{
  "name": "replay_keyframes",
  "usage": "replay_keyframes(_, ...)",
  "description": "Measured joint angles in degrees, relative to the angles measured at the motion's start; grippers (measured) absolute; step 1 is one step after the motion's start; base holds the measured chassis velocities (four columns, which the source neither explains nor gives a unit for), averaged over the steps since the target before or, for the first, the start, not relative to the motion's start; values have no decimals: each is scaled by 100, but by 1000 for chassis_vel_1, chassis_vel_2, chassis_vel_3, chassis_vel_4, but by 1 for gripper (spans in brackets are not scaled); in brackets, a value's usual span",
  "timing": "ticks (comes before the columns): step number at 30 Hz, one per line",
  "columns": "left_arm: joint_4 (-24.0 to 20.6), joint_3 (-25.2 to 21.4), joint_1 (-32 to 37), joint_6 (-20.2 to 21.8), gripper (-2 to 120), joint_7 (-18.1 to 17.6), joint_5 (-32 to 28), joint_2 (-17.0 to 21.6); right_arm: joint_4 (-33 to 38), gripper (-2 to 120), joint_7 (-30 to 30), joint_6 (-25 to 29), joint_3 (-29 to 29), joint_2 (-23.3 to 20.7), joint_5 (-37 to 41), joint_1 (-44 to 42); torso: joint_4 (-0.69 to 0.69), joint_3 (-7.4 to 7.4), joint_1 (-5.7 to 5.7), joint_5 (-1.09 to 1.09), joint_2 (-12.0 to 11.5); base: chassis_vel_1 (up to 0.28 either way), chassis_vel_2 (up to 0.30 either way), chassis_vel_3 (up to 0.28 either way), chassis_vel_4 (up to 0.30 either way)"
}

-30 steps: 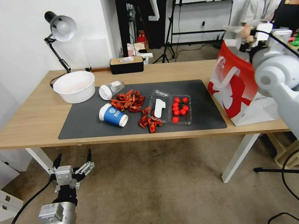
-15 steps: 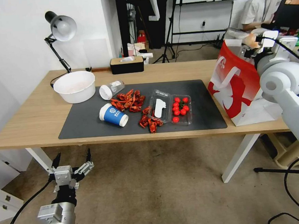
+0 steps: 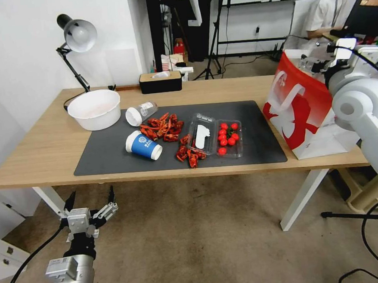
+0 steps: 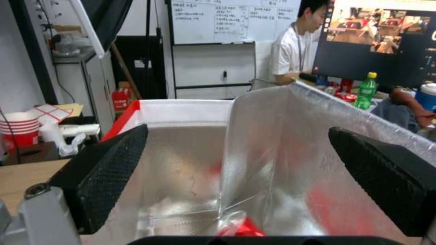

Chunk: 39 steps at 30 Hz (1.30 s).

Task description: Pick up the trash from the table and place it into the takeout bag.

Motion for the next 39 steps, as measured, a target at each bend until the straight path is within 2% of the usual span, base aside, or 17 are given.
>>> replay_keyframes(14, -30, -18, -3, 0, 100, 0, 1, 0, 60, 100, -21, -4, 31, -55, 36, -14, 0, 0, 0, 0, 0, 0, 0, 0, 0)
replay_keyframes(25, -30, -32, -20, -1, 100, -1, -5, 3, 670, 100, -191, 202, 348, -139, 180, -418, 1, 0, 1, -1, 0, 0, 0, 0, 0)
replay_keyframes(31, -23, -35, -20, -5, 100, -2, -10, 5, 1446, 100, -850, 1017, 967, -189, 155, -1570, 0, 0, 1, 3, -1, 0, 0, 0, 0)
replay_keyframes(32, -23, -30, -21, -5, 100, -1, -11, 4, 1644, 100, -1048, 1170, 1154, -173, 103, -1903, -1, 0, 1, -4, -1, 0, 0, 0, 0)
replay_keyframes(34, -23, -27, -21, -5, 100, -1, -11, 3, 1718, 100, -1131, 1264, 1215, -158, 67, -2043, -1, -1, 1, -4, -1, 0, 0, 0, 0)
replay_keyframes(35, -23, -24, -17, -7, 100, -1, -12, 2, 1859, 100, -1330, 1502, 1366, -105, -48, -2328, -1, 0, 1, 3, -1, 0, 0, 0, 0)
replay_keyframes(37, -23, -18, -13, -10, 100, -1, -12, -2, 1969, 100, -1517, 1640, 1492, -42, -169, -2579, 0, -1, 1, -3, 0, 0, 0, 0, 0)
replay_keyframes(39, -23, -14, 2, -57, 100, 0, -12, -5, 2120, 100, -1849, 2042, 1635, 103, -436, -3063, 1, -1, 1, 0, -1, 0, 0, 0, 0)
